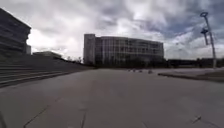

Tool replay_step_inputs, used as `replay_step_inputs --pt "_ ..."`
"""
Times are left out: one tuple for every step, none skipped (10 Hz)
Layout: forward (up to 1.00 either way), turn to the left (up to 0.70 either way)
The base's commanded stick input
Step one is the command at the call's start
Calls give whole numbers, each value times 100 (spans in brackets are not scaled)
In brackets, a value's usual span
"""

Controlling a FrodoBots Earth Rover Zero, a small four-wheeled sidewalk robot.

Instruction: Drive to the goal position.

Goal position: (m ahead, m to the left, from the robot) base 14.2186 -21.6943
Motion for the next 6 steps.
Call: replay_step_inputs --pt "100 -40" --pt "100 -40" --pt "100 -40" --pt "100 -40" --pt "100 -40" --pt "100 -40"
